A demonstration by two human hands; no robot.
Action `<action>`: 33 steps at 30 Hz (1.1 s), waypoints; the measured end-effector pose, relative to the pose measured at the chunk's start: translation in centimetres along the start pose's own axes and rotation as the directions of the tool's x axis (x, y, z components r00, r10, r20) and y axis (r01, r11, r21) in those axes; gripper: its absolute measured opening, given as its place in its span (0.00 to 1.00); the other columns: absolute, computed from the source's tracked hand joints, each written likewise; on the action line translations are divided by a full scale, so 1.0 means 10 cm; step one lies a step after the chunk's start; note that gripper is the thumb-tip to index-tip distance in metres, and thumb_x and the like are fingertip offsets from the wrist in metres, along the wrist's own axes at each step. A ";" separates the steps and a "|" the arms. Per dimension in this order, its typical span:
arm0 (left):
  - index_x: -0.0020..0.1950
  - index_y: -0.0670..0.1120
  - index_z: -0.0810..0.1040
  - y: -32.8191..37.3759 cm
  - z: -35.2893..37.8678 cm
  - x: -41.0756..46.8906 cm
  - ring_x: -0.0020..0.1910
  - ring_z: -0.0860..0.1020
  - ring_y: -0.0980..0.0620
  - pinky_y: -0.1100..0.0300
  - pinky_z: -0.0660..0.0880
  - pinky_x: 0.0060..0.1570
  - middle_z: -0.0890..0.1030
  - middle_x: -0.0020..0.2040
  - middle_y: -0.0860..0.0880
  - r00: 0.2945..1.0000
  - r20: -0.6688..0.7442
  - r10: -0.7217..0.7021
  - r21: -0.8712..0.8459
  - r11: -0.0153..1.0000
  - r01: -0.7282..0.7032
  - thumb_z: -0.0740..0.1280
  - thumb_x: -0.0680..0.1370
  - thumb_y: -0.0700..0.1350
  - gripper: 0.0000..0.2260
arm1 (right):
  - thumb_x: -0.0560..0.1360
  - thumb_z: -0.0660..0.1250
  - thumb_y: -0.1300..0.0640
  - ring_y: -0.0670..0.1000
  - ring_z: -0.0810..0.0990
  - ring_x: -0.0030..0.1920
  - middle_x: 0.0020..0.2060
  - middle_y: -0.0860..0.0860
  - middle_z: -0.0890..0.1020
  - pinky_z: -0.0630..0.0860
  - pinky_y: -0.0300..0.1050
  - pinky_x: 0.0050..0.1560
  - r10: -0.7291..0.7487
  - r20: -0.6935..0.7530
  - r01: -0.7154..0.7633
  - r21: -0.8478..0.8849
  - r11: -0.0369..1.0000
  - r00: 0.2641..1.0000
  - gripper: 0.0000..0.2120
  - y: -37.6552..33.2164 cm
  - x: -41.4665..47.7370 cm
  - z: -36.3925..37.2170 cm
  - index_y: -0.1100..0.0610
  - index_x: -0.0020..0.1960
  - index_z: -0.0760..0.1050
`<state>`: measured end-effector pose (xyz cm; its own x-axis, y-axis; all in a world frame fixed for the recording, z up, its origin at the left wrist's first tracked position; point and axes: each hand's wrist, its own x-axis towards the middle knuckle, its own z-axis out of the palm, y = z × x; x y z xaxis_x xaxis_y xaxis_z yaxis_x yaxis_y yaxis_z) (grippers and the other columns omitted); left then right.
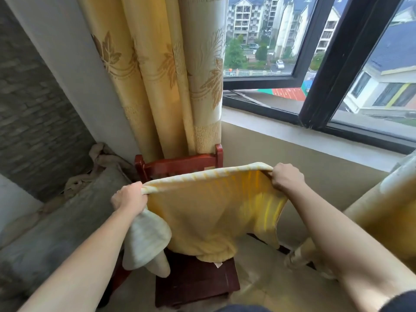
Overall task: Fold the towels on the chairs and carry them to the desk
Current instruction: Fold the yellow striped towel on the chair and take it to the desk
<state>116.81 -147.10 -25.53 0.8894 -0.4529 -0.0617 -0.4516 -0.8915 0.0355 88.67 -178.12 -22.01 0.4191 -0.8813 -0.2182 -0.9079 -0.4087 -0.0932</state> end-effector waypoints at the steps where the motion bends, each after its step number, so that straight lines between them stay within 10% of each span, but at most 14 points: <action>1: 0.49 0.53 0.76 0.01 0.00 0.01 0.52 0.80 0.42 0.56 0.72 0.46 0.82 0.52 0.46 1.000 0.012 0.008 -0.011 1.000 -0.008 0.61 0.78 0.48 0.05 | 0.82 0.59 0.46 0.62 0.79 0.55 0.52 0.58 0.80 0.72 0.49 0.45 0.004 0.009 -0.004 0.003 1.000 1.000 0.15 0.00 0.00 0.00 0.57 0.55 0.76; 7: 0.57 0.62 0.76 0.01 0.20 -0.07 0.55 0.79 0.41 0.56 0.72 0.48 0.82 0.55 0.49 0.955 0.238 0.178 -0.228 0.966 -0.123 0.60 0.76 0.47 0.14 | 0.79 0.57 0.62 0.60 0.79 0.50 0.50 0.58 0.81 0.75 0.50 0.47 -0.064 0.148 -0.004 0.419 0.908 0.987 0.10 0.08 0.09 0.16 0.60 0.53 0.77; 12: 0.53 0.55 0.78 0.04 0.49 -0.33 0.60 0.76 0.42 0.52 0.73 0.56 0.79 0.57 0.47 0.951 0.290 0.109 -0.063 0.993 -0.095 0.59 0.75 0.48 0.11 | 0.75 0.50 0.70 0.56 0.79 0.36 0.41 0.60 0.80 0.78 0.46 0.33 0.044 0.439 -0.373 0.701 0.607 0.897 0.18 0.19 -0.26 0.63 0.60 0.52 0.77; 16: 0.55 0.54 0.80 0.04 0.67 -0.39 0.63 0.75 0.44 0.53 0.73 0.58 0.78 0.60 0.47 0.939 0.343 0.026 -0.003 1.000 -0.027 0.60 0.75 0.48 0.12 | 0.74 0.54 0.73 0.59 0.83 0.49 0.51 0.59 0.84 0.80 0.50 0.45 -0.016 0.501 -0.430 0.758 0.491 0.865 0.24 0.22 -0.45 0.94 0.57 0.60 0.80; 22: 0.55 0.50 0.78 0.07 1.00 -0.55 0.59 0.78 0.41 0.55 0.74 0.52 0.81 0.58 0.46 0.881 0.458 0.116 -0.155 0.987 -0.049 0.60 0.75 0.44 0.11 | 0.70 0.61 0.57 0.58 0.82 0.51 0.51 0.57 0.85 0.78 0.51 0.51 0.014 0.546 -0.538 0.821 0.192 0.838 0.19 0.04 -0.69 1.16 0.58 0.58 0.81; 26: 0.64 0.47 0.77 0.15 1.34 -0.76 0.62 0.76 0.42 0.59 0.72 0.53 0.80 0.62 0.44 0.836 0.531 0.139 -0.331 0.942 0.054 0.68 0.73 0.39 0.19 | 0.67 0.67 0.33 0.53 0.82 0.52 0.50 0.51 0.85 0.78 0.50 0.58 0.016 0.410 -0.319 0.685 0.655 0.912 0.25 -0.05 -0.75 1.46 0.53 0.51 0.83; 33: 0.61 0.48 0.76 0.15 2.01 -1.26 0.56 0.77 0.42 0.55 0.77 0.49 0.79 0.58 0.43 0.781 0.620 0.078 -0.413 0.878 0.241 0.68 0.72 0.37 0.18 | 0.80 0.61 0.55 0.56 0.78 0.56 0.59 0.53 0.71 0.75 0.48 0.55 -0.259 0.410 0.181 0.219 0.959 0.875 0.16 -0.38 -0.94 2.25 0.43 0.65 0.74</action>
<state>103.52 -142.81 -44.76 0.6154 -0.4251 -0.6638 -0.1533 -0.8906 0.4282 88.03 -162.98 -41.50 0.5987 -0.5677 -0.5650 -0.7961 -0.4993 -0.3419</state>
